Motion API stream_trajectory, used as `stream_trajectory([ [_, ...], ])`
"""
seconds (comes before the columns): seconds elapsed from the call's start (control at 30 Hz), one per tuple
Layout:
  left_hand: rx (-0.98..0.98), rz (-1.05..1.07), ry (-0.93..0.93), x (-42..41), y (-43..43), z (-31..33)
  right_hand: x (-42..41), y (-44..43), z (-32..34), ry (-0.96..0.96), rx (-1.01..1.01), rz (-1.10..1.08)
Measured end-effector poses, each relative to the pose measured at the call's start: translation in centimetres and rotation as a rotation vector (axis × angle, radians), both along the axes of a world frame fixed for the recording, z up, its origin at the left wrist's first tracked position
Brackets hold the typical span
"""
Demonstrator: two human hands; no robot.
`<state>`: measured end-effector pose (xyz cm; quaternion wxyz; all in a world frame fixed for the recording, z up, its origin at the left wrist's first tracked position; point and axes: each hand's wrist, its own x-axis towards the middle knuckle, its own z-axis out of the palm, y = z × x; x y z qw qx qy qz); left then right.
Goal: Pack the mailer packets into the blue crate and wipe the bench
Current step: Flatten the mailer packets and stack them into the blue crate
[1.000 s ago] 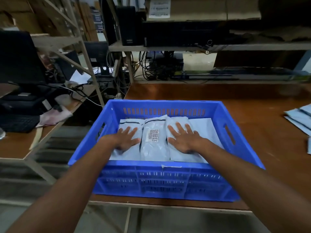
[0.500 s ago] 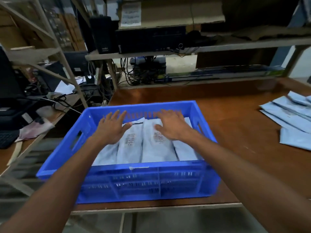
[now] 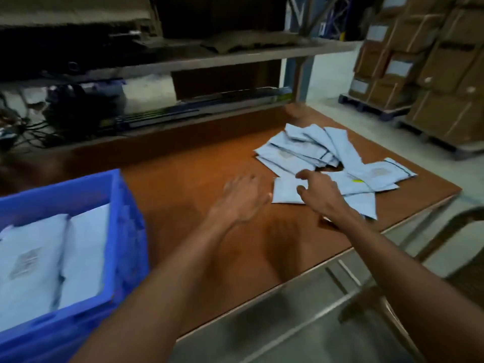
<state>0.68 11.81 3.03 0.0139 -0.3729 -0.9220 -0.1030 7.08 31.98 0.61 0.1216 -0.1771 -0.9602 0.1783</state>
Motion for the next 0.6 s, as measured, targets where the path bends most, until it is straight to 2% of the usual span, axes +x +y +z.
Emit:
stream_trajectory([
  [0.13, -0.084, -0.074, -0.138, -0.5, 9.2, -5.5, 3.6, 8.6, -4.5, -0.027, 0.037, -0.142],
  [0.23, -0.132, -0.104, -0.143, -2.0, 14.3, -8.3, 4.2, 12.4, -6.7, -0.060, 0.055, -0.201],
  [0.33, -0.226, -0.171, -0.134, -3.8, 17.5, -10.8, 3.7, 13.5, -9.0, -0.233, -0.025, -0.225],
  [0.43, -0.328, -0.201, -0.119, -5.1, 17.6, -13.0, 2.9, 13.6, -11.8, -0.362, -0.047, -0.151],
  [0.6, -0.291, -0.098, -0.012, -4.7, 13.6, -14.5, 2.3, 13.5, -13.8, -0.333, 0.110, 0.005],
])
